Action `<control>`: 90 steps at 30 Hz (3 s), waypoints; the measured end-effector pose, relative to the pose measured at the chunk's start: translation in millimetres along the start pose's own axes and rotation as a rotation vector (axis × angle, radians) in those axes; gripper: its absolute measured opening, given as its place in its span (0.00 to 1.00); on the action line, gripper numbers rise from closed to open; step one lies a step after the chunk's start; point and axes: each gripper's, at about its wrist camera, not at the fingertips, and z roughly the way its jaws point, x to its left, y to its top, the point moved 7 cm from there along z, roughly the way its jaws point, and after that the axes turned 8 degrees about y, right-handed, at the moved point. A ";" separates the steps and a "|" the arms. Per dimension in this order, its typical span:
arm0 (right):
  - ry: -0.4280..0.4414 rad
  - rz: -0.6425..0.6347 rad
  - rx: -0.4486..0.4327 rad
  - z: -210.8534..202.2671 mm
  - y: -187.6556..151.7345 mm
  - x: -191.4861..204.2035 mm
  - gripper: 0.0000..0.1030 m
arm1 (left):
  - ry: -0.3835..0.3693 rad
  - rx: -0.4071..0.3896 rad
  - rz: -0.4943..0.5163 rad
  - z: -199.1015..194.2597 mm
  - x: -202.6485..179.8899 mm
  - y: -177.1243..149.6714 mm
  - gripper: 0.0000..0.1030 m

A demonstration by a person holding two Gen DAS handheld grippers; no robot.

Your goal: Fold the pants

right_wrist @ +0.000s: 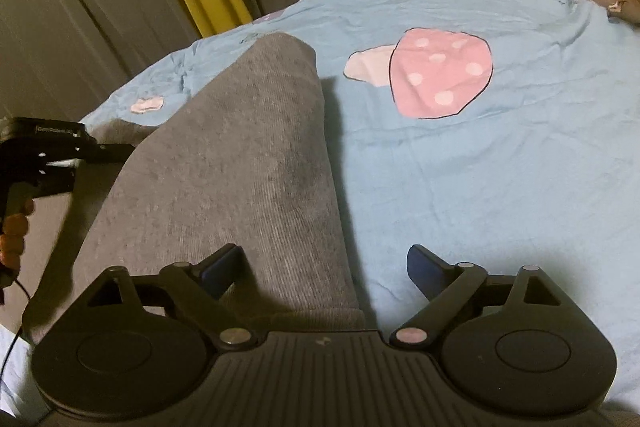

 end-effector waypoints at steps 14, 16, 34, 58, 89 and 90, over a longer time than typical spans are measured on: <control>-0.022 -0.012 0.005 -0.2 -0.9 -0.7 0.94 | 0.206 -0.126 -0.097 -54.8 46.5 -21.3 0.91; -0.019 -0.009 -0.001 -0.2 -0.6 -0.8 0.94 | 0.172 -0.081 -0.072 -70.4 48.3 -35.6 0.92; 0.021 -0.253 -0.183 -39.1 -4.1 52.9 0.31 | -0.009 0.005 -0.099 -105.6 30.0 -118.8 0.90; -0.004 -0.289 -0.162 25.7 44.4 53.7 0.20 | 0.192 0.043 -0.205 -91.2 61.5 -126.9 0.91; -0.082 -0.317 -0.067 33.2 22.6 56.3 0.42 | 0.263 -0.117 -0.402 -121.9 114.1 -103.4 0.97; -0.096 -0.360 -0.071 33.4 21.2 58.1 0.44 | 0.267 -0.137 -0.449 -130.6 127.3 -99.9 0.97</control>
